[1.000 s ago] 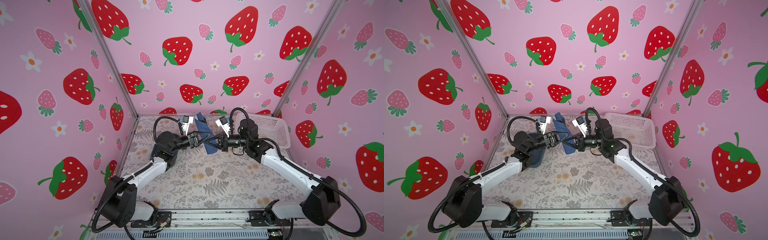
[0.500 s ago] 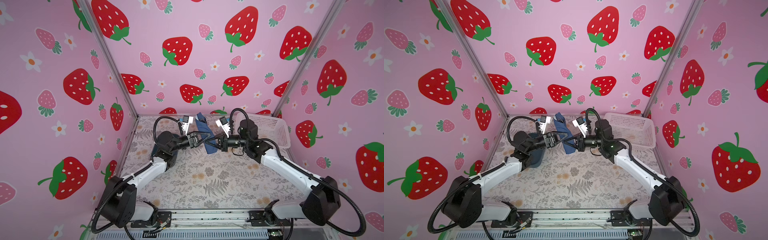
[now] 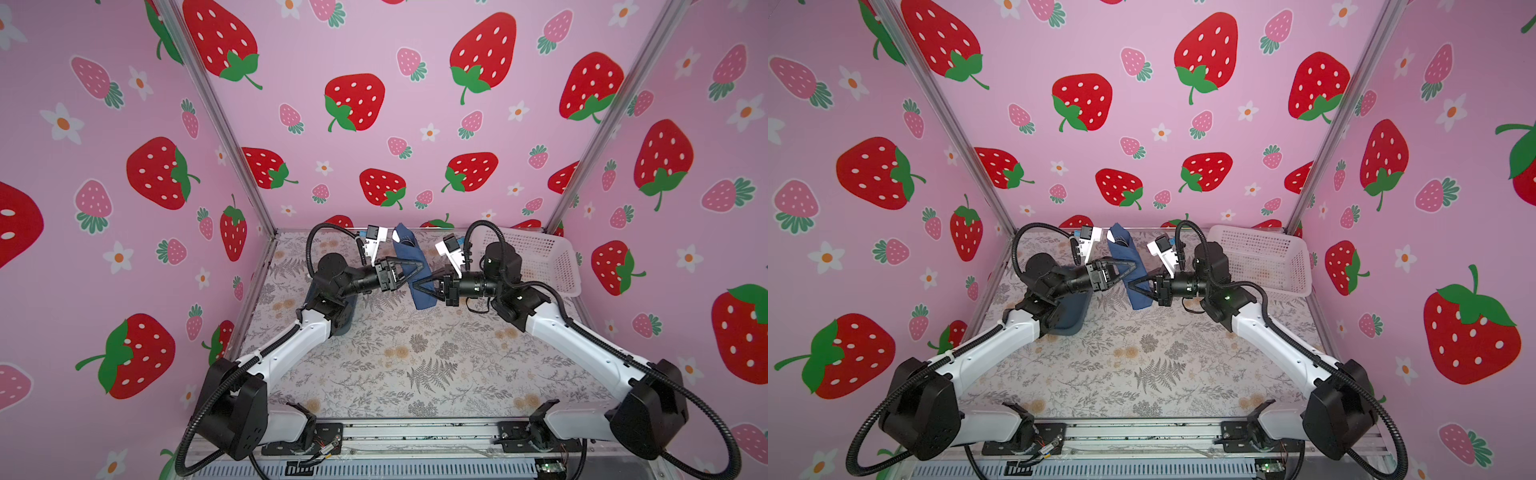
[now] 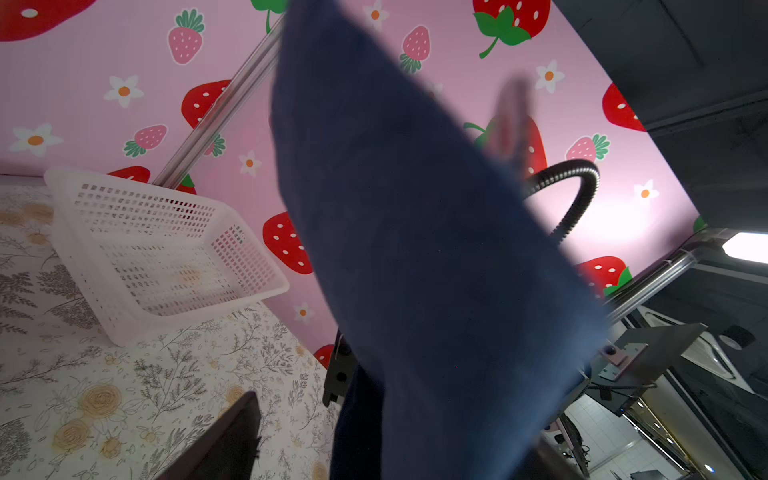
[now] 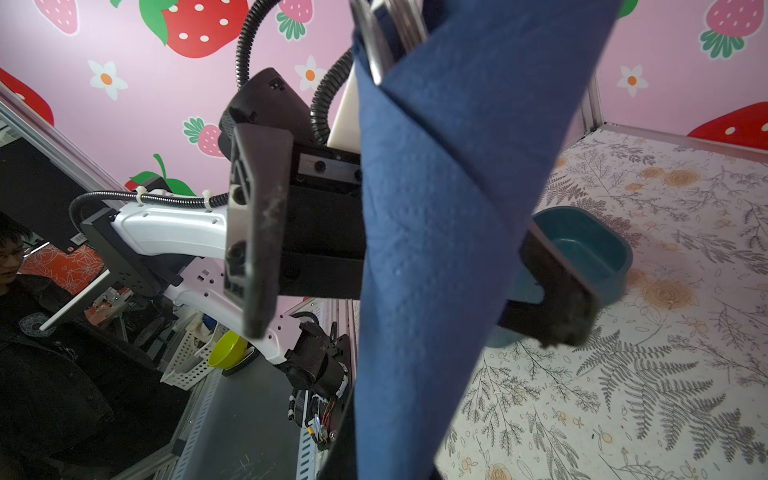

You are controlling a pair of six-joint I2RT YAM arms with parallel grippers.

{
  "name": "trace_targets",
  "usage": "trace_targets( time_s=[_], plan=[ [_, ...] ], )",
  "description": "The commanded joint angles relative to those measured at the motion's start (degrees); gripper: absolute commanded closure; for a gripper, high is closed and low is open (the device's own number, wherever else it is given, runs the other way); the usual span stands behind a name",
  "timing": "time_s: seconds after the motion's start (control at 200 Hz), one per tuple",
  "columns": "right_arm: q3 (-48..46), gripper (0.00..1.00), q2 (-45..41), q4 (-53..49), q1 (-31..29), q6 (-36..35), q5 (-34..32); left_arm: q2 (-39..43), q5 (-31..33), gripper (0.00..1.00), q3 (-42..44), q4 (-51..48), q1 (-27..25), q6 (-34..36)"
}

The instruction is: Place the utensils on the paper napkin and roll it up

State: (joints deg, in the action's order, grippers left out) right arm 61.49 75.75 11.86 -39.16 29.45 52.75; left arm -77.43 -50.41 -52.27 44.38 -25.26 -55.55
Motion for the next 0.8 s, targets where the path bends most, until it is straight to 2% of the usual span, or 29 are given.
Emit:
trace_targets(
  time_s=[0.0,0.235,0.475,0.635,0.795],
  plan=[
    [-0.31,0.90,-1.80,3.56,0.05,-0.98,1.13,1.13,-0.63,0.10,-2.46,-0.48,0.29,0.00],
    [-0.29,0.90,-1.75,3.86,0.13,-0.80,1.38,3.08,1.93,0.05,-0.95,-3.44,0.82,1.03],
    [-0.54,0.90,-1.54,6.04,0.14,0.64,2.57,-1.61,-5.73,0.08,-1.99,5.17,-0.13,-6.25],
    [-0.42,0.91,-1.30,6.76,0.13,1.47,2.79,-2.85,-7.06,0.17,-3.48,5.91,-1.28,-6.78],
    [-0.44,0.90,-1.13,6.98,0.16,1.75,2.79,-2.85,-6.63,0.37,-3.65,6.59,-1.46,-7.01]
  ],
)
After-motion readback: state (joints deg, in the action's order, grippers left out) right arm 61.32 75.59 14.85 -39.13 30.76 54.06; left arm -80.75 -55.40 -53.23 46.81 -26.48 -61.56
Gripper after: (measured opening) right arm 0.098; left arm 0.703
